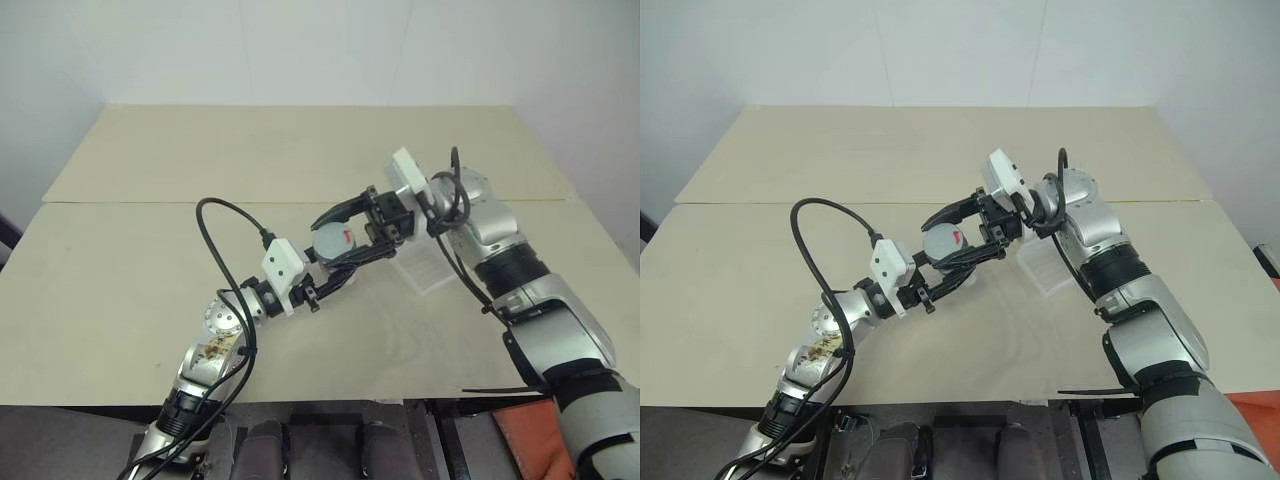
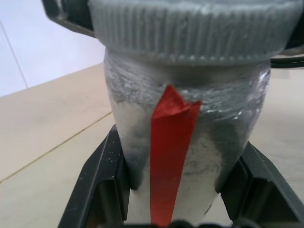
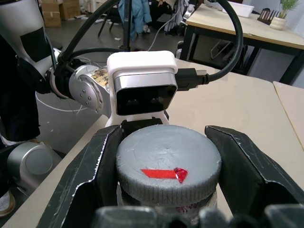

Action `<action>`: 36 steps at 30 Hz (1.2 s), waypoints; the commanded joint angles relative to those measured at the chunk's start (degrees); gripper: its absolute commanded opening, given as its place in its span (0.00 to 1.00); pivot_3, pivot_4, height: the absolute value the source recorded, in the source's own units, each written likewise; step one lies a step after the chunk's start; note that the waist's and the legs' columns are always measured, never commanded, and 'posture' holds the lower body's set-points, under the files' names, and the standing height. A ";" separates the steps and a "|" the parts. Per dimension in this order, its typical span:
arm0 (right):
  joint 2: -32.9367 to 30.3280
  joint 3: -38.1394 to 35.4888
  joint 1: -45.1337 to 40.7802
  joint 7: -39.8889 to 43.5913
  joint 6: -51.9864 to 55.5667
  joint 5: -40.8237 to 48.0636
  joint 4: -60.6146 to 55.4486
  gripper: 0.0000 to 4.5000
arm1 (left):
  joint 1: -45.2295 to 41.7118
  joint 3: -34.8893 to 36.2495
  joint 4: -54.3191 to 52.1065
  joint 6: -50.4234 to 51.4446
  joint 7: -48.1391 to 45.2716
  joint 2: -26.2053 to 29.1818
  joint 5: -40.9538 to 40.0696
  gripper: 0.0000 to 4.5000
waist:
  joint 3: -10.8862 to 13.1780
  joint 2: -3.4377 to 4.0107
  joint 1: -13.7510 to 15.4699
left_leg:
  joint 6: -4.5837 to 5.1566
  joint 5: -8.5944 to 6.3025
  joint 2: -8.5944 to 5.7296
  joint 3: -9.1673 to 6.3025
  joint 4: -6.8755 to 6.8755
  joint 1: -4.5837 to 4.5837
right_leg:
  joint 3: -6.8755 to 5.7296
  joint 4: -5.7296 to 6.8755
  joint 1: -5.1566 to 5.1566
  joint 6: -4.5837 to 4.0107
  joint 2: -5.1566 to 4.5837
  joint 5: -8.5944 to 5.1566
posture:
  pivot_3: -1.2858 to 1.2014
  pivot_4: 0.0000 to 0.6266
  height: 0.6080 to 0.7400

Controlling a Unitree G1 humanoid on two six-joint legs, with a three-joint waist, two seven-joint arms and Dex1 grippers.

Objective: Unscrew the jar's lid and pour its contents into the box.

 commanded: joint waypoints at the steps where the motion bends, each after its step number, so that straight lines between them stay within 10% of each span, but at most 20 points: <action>1: 0.55 -1.09 -1.11 3.25 -2.10 0.35 1.19 0.62 | -0.56 -0.24 -2.30 -0.21 0.08 -0.33 -0.54 0.48 | 0.00 0.00 -0.02 | 0.00 0.00 0.00 0.00 0.00 0.00 | 0.00 0.01 0.00 0.00 0.00 0.00 | 0.52 0.24 1.00; 27: 0.32 -6.18 -0.45 3.25 -3.37 -0.63 7.13 0.62 | -0.42 -0.38 -2.39 -0.44 -0.91 0.92 -0.69 0.48 | 0.00 0.01 -0.03 | 0.00 0.00 0.01 0.01 -0.01 0.00 | 0.00 0.00 -0.01 -0.02 -0.01 0.01 | 0.52 0.24 1.00; 32: 1.28 -8.84 0.13 3.25 -3.91 -0.23 5.71 0.96 | -0.36 -0.65 -1.98 -0.72 -0.84 0.44 -0.44 0.48 | 0.00 0.01 0.03 | 0.00 0.00 0.00 0.01 -0.01 0.00 | 0.00 0.00 -0.01 -0.02 -0.03 0.01 | 0.52 0.24 1.00; 36: 2.66 -14.17 0.81 2.83 -4.39 -1.12 3.98 0.99 | -0.16 -0.54 -1.41 -1.08 -0.60 0.01 -0.23 0.48 | 0.00 0.01 0.00 | -0.01 0.00 0.00 0.01 -0.02 0.00 | 0.00 0.01 -0.01 -0.02 -0.02 0.01 | 0.52 0.24 1.00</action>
